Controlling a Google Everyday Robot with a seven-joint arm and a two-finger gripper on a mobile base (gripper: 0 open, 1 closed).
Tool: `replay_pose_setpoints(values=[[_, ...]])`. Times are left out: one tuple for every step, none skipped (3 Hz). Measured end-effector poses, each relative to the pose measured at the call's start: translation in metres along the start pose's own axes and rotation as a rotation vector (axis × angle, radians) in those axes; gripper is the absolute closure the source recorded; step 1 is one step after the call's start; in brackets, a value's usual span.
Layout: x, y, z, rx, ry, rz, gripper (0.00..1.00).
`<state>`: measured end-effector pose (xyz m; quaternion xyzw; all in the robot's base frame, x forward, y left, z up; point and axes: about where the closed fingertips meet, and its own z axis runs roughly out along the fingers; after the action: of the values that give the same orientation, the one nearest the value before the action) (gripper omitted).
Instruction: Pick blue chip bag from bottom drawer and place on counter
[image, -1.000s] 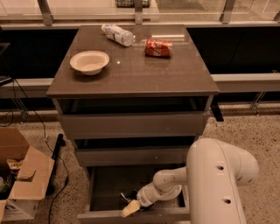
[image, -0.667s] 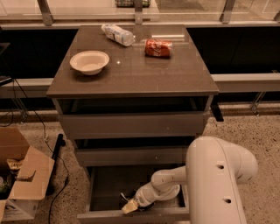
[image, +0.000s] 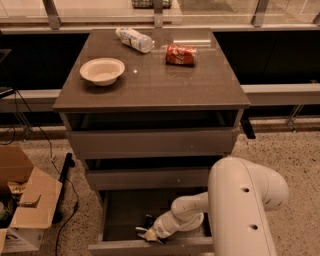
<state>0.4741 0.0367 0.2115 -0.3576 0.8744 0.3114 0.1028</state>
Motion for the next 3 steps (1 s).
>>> replay_pose_setpoints(values=[[-0.002, -0.003, -0.009, 0.014, -0.022, -0.002, 1.0], [-0.015, 0.001, -0.063, 0.021, -0.101, -0.032, 1.0], [-0.021, 0.004, -0.117, 0.017, -0.157, -0.075, 1.0]])
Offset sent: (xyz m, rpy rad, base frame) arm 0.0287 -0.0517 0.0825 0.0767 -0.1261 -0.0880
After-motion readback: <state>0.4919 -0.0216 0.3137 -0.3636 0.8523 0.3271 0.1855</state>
